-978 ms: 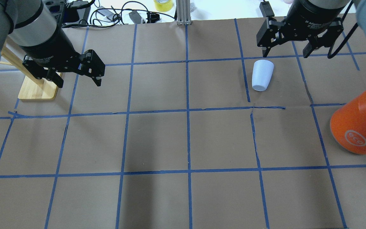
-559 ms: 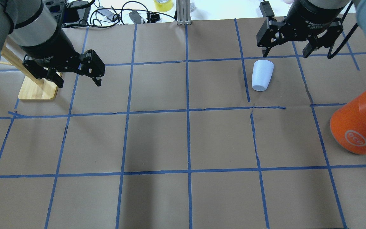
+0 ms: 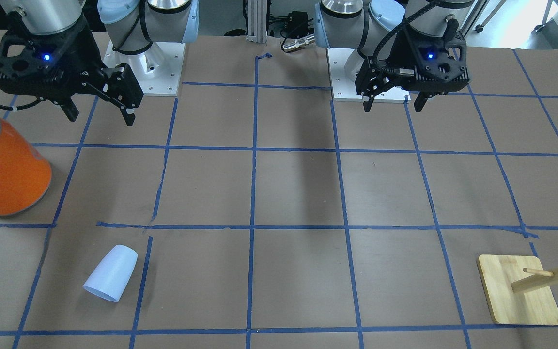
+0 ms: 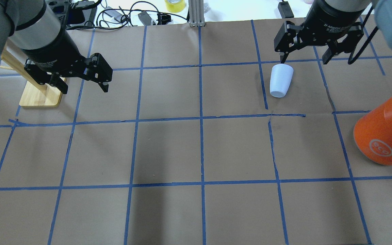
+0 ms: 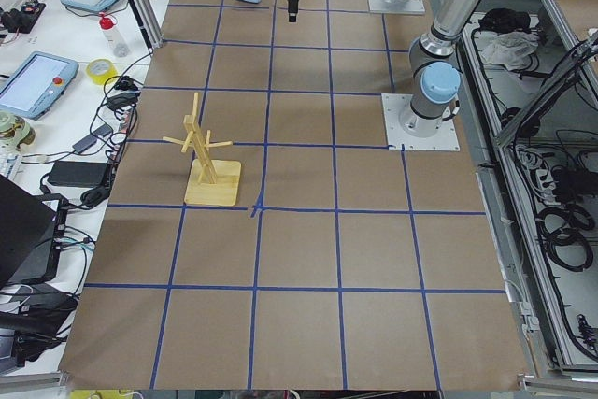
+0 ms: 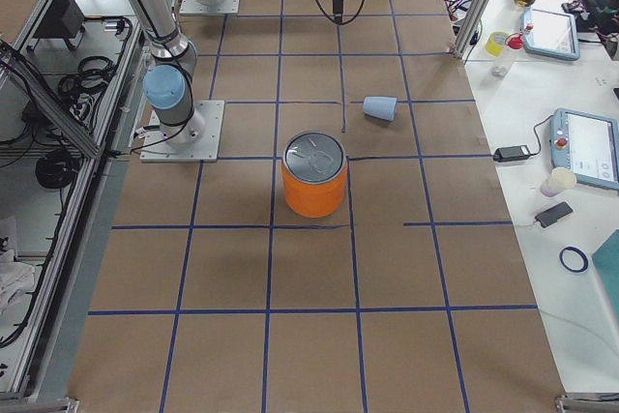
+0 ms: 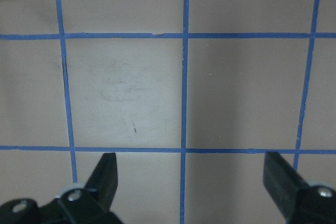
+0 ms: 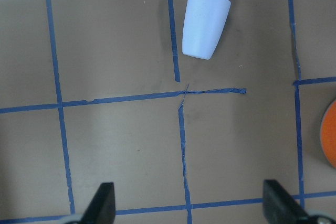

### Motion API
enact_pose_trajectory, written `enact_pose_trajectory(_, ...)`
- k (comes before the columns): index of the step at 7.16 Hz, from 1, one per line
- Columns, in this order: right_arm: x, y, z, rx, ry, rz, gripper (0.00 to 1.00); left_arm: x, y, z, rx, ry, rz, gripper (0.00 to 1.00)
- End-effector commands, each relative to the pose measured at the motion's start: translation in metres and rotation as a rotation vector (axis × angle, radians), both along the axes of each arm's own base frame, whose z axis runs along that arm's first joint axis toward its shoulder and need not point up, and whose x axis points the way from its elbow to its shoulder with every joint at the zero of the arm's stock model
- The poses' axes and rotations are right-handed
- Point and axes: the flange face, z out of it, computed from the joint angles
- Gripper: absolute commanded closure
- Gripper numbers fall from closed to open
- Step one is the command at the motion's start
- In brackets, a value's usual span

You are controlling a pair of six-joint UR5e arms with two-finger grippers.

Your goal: Flip cup

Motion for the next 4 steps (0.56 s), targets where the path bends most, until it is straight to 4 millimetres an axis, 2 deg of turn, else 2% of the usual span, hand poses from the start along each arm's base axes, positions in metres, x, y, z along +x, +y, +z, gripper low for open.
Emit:
enact_pose_trajectory(1, -0.003, -0.041, -0.06, 0.028, 0.006, -0.009, 0.0, 0.0, 0.0, 0.0, 0.0, 0.001, 0.0, 0.0)
enact_pose_trajectory(3, -0.042, -0.106, -0.138, 0.049, -0.012, -0.091, 0.0, 0.0, 0.0, 0.0, 0.0, 0.001, 0.0, 0.0)
enact_pose_trajectory(4, -0.061, -0.126, -0.172, 0.061, -0.014, -0.12, 0.0, 0.0, 0.0, 0.0, 0.0, 0.001, 0.0, 0.0)
